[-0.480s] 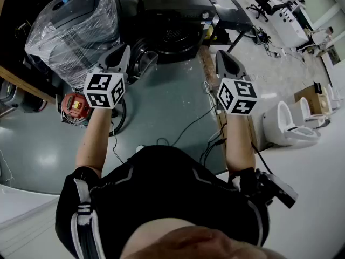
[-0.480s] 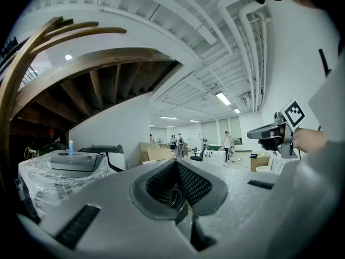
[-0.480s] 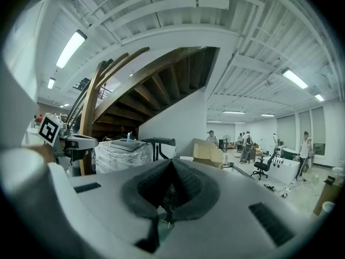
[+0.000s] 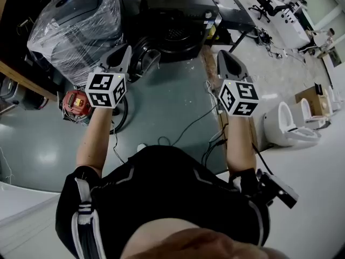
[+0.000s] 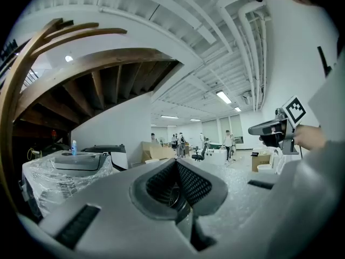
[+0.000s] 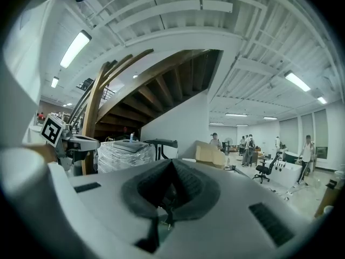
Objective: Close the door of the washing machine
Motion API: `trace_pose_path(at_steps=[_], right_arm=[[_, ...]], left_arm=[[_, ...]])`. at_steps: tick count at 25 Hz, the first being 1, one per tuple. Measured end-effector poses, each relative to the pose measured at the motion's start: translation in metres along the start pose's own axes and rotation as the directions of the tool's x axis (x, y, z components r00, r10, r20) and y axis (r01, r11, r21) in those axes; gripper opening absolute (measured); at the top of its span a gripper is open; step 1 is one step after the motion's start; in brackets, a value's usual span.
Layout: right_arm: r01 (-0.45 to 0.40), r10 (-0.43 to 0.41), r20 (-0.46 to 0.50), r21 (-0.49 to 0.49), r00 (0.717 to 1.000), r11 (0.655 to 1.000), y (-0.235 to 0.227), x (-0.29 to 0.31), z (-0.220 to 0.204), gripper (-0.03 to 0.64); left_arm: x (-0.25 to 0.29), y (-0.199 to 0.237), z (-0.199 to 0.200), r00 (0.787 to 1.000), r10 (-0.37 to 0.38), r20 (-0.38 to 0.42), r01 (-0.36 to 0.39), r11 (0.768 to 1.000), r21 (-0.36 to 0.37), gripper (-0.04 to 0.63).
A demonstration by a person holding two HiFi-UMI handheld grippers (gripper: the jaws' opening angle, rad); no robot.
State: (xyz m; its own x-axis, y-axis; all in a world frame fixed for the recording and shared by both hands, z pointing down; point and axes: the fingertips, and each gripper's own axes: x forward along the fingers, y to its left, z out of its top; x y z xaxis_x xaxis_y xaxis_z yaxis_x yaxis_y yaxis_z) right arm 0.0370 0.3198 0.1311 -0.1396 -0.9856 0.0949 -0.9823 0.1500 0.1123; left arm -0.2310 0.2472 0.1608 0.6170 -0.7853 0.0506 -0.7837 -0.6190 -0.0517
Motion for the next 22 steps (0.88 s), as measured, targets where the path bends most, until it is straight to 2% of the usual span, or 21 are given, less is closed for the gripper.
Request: trace_pose_path(at_steps=[4,9,14,18,22], right_arm=[[-0.009,0.009,-0.003,-0.020,1.000,1.000,0.021,0.009,0.000,0.005],[0.012,-0.012,-0.042,-0.010,0.999,1.000,0.049,0.025,-0.012,0.005],[0.028,-0.028,-0.069,0.002,0.997,1.000,0.088,0.035,-0.026,0.005],[0.030,-0.029,-0.103,0.004,0.994,1.000,0.108,0.041,-0.040,0.005],[0.035,-0.034,-0.124,0.005,0.992,0.999,0.112,0.059,-0.046,0.005]], left_arm=[[-0.009,0.021,-0.007,1.000,0.024,-0.004,-0.024,1.000,-0.011,0.003],[-0.025,0.052,-0.007,1.000,0.005,0.030,-0.005,1.000,-0.024,0.003],[-0.032,0.088,-0.032,0.999,-0.038,0.013,0.038,0.998,-0.048,0.003],[-0.024,0.103,-0.059,0.997,-0.061,-0.036,0.059,0.996,-0.060,0.003],[-0.013,0.115,-0.066,0.998,-0.058,-0.014,0.058,0.997,-0.053,0.003]])
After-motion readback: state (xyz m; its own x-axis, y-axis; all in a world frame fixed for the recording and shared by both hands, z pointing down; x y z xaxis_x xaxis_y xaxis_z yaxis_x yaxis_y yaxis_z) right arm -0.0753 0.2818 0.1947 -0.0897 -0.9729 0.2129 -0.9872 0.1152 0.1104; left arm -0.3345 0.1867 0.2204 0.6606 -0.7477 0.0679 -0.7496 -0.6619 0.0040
